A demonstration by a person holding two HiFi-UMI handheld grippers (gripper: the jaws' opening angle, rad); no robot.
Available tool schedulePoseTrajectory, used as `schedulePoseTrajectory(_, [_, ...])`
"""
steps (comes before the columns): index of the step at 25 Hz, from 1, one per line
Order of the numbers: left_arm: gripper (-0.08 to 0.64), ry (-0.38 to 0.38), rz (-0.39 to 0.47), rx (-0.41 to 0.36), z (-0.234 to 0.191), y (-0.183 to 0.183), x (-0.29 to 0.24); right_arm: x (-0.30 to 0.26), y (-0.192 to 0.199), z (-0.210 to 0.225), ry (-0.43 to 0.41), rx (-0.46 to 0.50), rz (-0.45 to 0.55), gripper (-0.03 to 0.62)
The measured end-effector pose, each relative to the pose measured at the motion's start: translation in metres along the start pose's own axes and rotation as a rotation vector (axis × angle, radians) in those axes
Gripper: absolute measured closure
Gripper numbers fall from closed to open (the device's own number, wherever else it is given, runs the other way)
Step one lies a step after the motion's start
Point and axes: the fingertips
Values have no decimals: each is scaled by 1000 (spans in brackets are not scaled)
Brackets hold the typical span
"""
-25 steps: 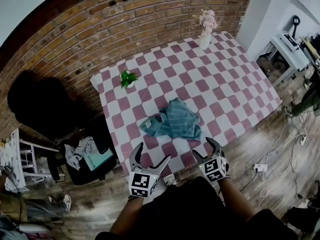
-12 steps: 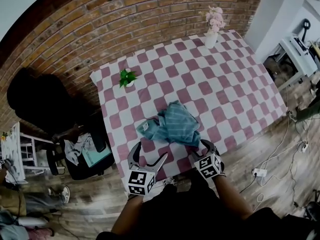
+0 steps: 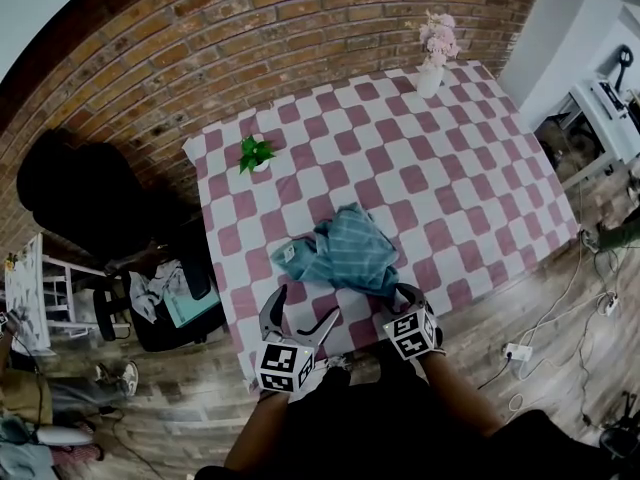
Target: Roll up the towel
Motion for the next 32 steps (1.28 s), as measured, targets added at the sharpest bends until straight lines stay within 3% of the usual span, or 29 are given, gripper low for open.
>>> schedulePoseTrajectory(5, [97, -15, 5, 0, -3, -1, 2, -2, -1, 3, 1, -12, -6, 453])
schedulePoseTrajectory(12, [101, -14, 19, 40, -7, -4, 0, -1, -2, 6, 31, 44, -6, 537])
schedulePoseTrajectory(21, [112, -28, -9, 50, -13, 1, -4, 5, -6, 6, 36, 94, 14, 546])
schedulePoseTrajectory(32, [117, -14, 5, 60, -10, -7, -8, 23, -30, 10, 4, 79, 98, 557])
Point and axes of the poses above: the fingertips, and each gripper's own axes: x backward along the fingers, z to its right, y out of its underside, and after that the axes turned 10 degrees about -x, right-handed
